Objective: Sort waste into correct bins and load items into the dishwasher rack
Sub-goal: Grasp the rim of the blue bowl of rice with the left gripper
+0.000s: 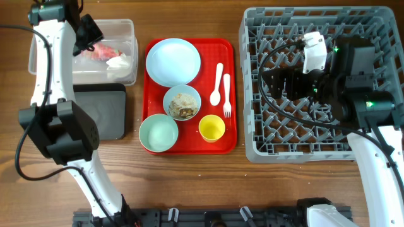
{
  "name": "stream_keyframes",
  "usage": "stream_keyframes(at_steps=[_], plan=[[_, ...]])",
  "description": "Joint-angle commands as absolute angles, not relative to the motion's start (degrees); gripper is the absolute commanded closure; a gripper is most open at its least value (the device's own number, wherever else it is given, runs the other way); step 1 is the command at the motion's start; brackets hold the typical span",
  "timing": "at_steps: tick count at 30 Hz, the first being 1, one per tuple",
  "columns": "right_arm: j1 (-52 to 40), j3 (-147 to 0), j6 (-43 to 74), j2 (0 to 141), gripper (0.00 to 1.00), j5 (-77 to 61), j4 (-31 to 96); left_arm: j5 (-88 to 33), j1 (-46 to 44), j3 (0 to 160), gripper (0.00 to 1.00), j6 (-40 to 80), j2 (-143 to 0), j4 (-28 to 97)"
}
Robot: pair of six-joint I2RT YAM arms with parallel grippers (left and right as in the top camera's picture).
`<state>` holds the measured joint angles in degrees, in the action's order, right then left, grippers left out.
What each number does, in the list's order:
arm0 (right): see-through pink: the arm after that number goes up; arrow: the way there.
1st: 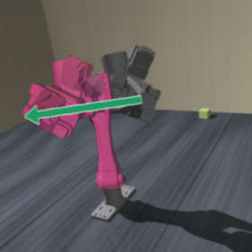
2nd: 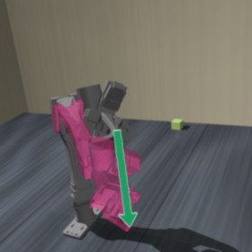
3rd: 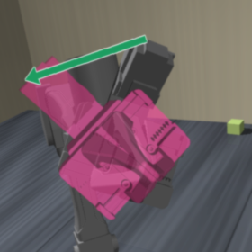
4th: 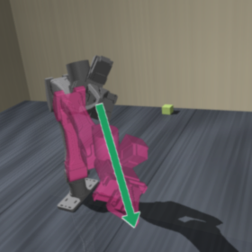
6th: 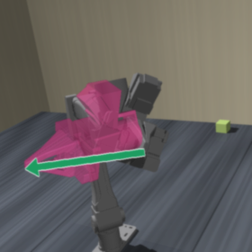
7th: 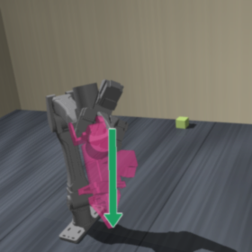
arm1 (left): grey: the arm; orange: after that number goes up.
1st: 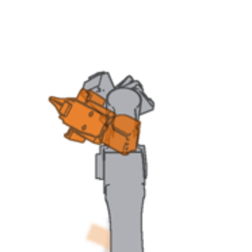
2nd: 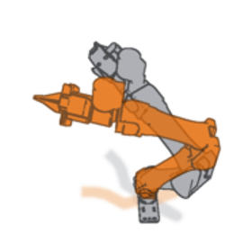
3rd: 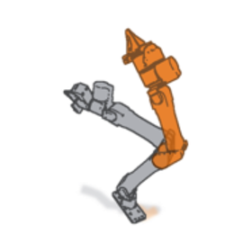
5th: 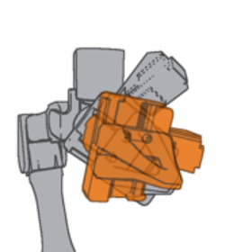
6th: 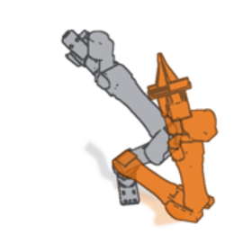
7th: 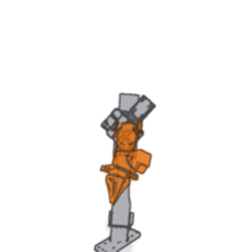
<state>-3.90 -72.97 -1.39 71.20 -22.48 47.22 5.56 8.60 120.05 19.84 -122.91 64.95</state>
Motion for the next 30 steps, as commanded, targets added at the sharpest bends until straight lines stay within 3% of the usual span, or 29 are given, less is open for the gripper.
stream_keyframes(at_steps=[1, 4, 9, 18, 25, 30], plan=[[-3.7, -74.1, -1.3, 71.8, 0.00, -22.3, 46.8, 5.4, 8.1, 120.0, 0.11, 16.7, -122.2, 65.1], [-3.7, -74.1, -1.3, 71.8, 0.00, -22.3, 46.8, 0.9, 8.1, 120.0, 0.11, 16.2, -119.1, 67.0], [-3.7, -74.1, -1.3, 71.8, 0.00, -22.3, 46.8, -17.1, 7.0, 120.0, 0.17, 9.3, -113.0, 71.8], [-3.7, -74.1, -1.3, 71.8, 0.01, -22.3, 46.9, -15.4, -7.1, 119.8, 0.23, 3.2, -112.4, 86.9], [-3.7, -74.1, -0.8, 71.8, 0.00, -22.3, 46.7, -14.5, -17.0, 114.7, 0.24, 7.7, -113.2, 82.4], [-3.7, -74.1, 0.2, 71.8, 0.00, -22.3, 46.3, -11.1, -24.1, 103.9, 0.28, 18.9, -113.2, 67.7]])
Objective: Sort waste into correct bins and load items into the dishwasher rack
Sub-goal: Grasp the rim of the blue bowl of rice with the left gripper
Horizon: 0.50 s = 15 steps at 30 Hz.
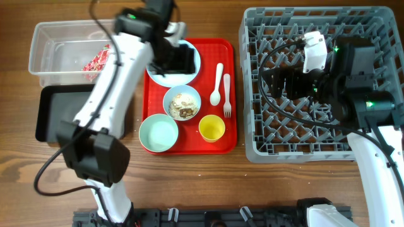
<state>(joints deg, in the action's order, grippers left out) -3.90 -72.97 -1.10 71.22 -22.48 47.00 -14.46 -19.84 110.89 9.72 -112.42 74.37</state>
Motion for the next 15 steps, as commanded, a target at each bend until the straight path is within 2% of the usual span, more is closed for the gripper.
stream_keyframes(at_steps=[1, 4, 8, 15], plan=[[-3.7, -74.1, 0.2, 71.8, 0.00, -22.3, 46.3, -10.1, -24.9, 102.4, 0.28, 20.4, -113.2, 65.8], [-3.7, -74.1, 0.5, 71.8, 0.00, -22.3, 46.3, -5.3, -28.2, 97.1, 0.30, 27.8, -113.3, 58.9], [-3.7, -74.1, 2.0, 71.8, 0.00, -22.5, 46.4, -0.4, -31.9, 91.1, 0.47, 36.2, -113.3, 53.3], [-3.7, -74.1, 2.1, 71.8, 0.00, -22.5, 46.6, 6.8, -33.9, 84.3, 0.54, 40.6, -113.3, 49.6]])
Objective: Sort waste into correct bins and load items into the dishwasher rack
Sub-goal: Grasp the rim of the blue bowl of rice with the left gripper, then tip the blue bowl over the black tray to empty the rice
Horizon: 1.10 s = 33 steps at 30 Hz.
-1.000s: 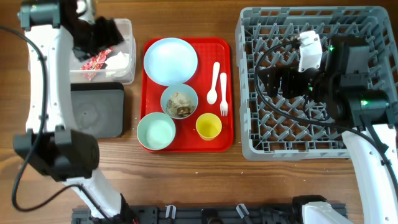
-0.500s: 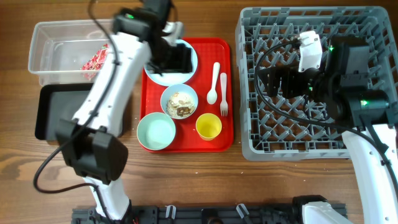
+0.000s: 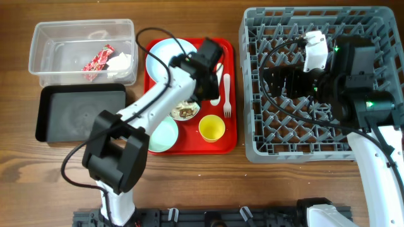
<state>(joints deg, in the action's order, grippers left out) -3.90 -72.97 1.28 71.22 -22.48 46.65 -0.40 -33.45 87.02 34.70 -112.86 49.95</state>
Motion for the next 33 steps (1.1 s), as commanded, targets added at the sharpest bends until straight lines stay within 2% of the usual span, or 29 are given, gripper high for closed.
stream_keyframes(at_steps=[1, 4, 9, 12, 22, 25, 33], plan=[[-3.7, -74.1, 2.1, 71.8, 0.00, -22.5, 46.7, 7.2, -33.8, 83.8, 0.55, 41.0, -113.3, 49.3], [-3.7, -74.1, 2.1, 71.8, 0.00, -22.5, 46.9, 7.2, -33.8, 82.1, 0.58, 41.0, -113.3, 47.2], [-3.7, -74.1, 2.9, 71.8, 0.00, -22.5, 47.0, 7.2, -33.8, 80.4, 0.80, 41.0, -113.3, 45.1], [-3.7, -74.1, 3.2, 71.8, 0.00, -22.5, 47.0, 7.2, -33.9, 80.4, 0.87, 41.0, -113.4, 44.9], [-3.7, -74.1, 3.2, 71.8, 0.00, -22.5, 47.0, 6.3, -34.0, 80.4, 0.86, 41.0, -116.9, 44.5], [-3.7, -74.1, 3.2, 71.8, 0.00, -22.5, 47.0, 6.3, -34.0, 80.4, 0.96, 40.9, -117.0, 44.3], [-3.7, -74.1, 3.2, 71.8, 0.00, -22.5, 47.0, 1.1, -33.8, 83.8, 0.96, 36.2, -113.6, 46.0]])
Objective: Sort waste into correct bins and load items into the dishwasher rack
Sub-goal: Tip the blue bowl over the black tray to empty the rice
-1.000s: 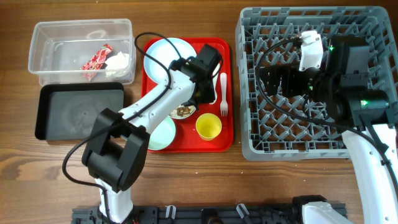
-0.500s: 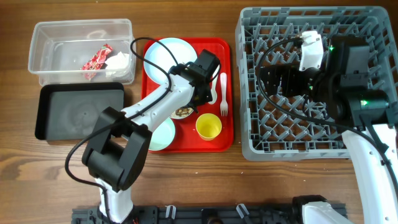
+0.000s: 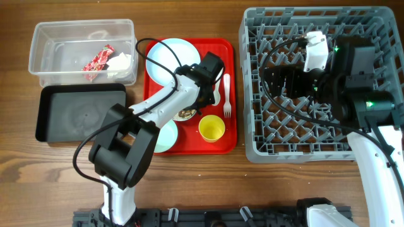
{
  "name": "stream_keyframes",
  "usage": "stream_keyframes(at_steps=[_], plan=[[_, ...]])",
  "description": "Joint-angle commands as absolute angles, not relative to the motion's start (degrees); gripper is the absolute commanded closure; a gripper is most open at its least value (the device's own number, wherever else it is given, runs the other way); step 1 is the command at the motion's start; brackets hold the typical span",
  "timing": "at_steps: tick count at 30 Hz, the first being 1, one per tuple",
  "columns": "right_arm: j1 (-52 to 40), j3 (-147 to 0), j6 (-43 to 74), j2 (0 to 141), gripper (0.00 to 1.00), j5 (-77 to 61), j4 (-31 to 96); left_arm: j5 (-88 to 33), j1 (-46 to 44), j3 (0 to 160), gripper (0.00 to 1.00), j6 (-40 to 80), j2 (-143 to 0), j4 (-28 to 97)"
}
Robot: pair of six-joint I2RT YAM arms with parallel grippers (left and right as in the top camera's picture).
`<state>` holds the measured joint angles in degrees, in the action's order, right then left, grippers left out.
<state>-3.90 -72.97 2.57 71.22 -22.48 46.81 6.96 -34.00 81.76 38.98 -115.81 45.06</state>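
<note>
On the red tray [image 3: 230,142] stand a pale blue plate [image 3: 165,55], a bowl with food scraps [image 3: 183,115], a mint bowl [image 3: 165,133] and a yellow cup [image 3: 211,128]. A white spoon [image 3: 216,96] and a white fork [image 3: 226,94] lie beside them. My left gripper [image 3: 201,98] reaches over the tray, at the scrap bowl's right rim next to the spoon; its jaws are hidden under the wrist. My right gripper [image 3: 271,82] hovers over the grey dishwasher rack [image 3: 252,132], its jaws unclear. The rack holds no dishes.
A clear plastic bin [image 3: 44,79] at the back left holds a red wrapper [image 3: 98,60] and a white tissue [image 3: 121,61]. A black tray bin [image 3: 79,113] lies in front of it. Cables run over the rack.
My left gripper has shifted slightly toward the front, closer over the scrap bowl's right rim. The right arm and all the dishes stay where they were.
My left gripper was over the clear bin, where the wrapper and tissue lie. Then it stood over the pale blue plate on the red tray. After that it was near the spoon and the scrap bowl, and now it sits at that bowl's rim.
</note>
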Motion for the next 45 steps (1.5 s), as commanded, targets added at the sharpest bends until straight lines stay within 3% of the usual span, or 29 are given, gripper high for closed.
stream_keyframes(at_steps=[1, 11, 20, 29, 37, 45], plan=[[-3.7, -74.1, 3.2, 71.8, 0.00, -22.5, 47.0, 0.8, -33.8, 84.7, 0.96, 36.0, -112.7, 47.1], [-3.7, -74.1, 3.2, 71.8, 0.00, -22.5, 47.0, -5.9, -25.4, 88.4, 0.96, 26.8, -97.8, 60.0], [-3.7, -74.1, 3.2, 71.8, 0.00, -22.5, 46.9, -14.0, -5.2, 87.2, 0.96, 12.4, -92.6, 71.2], [-3.7, -74.1, 3.2, 71.8, 0.00, -22.5, 47.0, -41.9, 19.6, 77.9, 0.96, -7.3, -92.6, 67.4], [-3.7, -74.1, 3.7, 71.8, 0.00, -22.5, 47.2, -60.6, 37.2, 64.6, 0.96, -8.8, -93.1, 51.8], [-3.7, -74.1, 4.3, 71.8, 0.01, -22.5, 47.2, -74.1, 46.3, 59.3, 0.96, -6.4, -99.0, 46.5]])
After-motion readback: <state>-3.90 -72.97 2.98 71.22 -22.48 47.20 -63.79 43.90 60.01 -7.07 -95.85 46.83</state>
